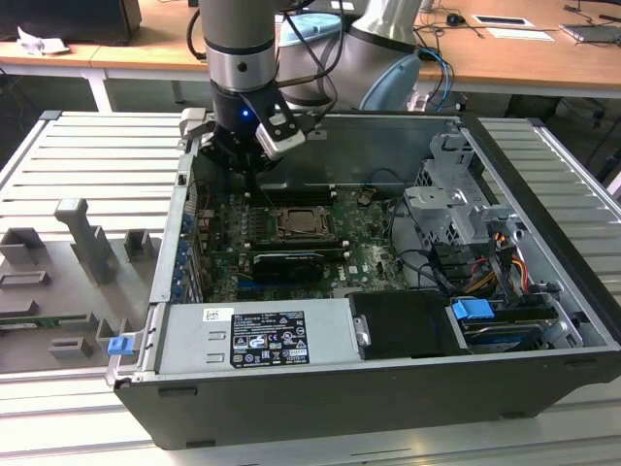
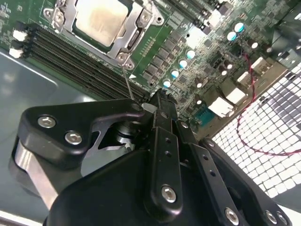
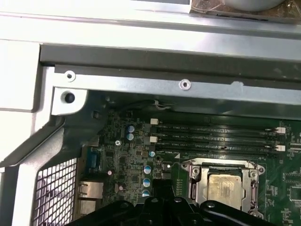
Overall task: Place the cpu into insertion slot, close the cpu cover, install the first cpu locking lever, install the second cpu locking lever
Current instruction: 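Install the first cpu locking lever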
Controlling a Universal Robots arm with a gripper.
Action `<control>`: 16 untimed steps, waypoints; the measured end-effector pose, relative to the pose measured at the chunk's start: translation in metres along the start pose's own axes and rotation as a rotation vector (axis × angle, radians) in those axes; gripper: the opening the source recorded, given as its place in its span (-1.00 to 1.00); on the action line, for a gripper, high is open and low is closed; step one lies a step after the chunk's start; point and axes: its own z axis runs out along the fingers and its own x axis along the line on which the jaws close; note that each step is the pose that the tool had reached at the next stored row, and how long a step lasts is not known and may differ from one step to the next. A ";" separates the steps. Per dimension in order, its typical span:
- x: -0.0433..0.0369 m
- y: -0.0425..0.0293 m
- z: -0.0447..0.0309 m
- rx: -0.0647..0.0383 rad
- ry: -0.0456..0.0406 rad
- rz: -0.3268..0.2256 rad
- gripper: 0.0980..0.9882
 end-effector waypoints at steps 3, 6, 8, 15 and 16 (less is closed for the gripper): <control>0.0024 0.0014 0.0016 -0.006 -0.0004 0.000 -0.98; 0.0036 0.0034 0.0023 -0.006 -0.0005 0.000 -0.98; 0.0046 0.0053 0.0027 -0.007 -0.0004 0.000 -0.98; 0.0061 0.0136 0.0042 -0.006 -0.0003 0.000 -0.98; 0.0054 0.0138 0.0044 -0.006 -0.0004 0.000 -0.98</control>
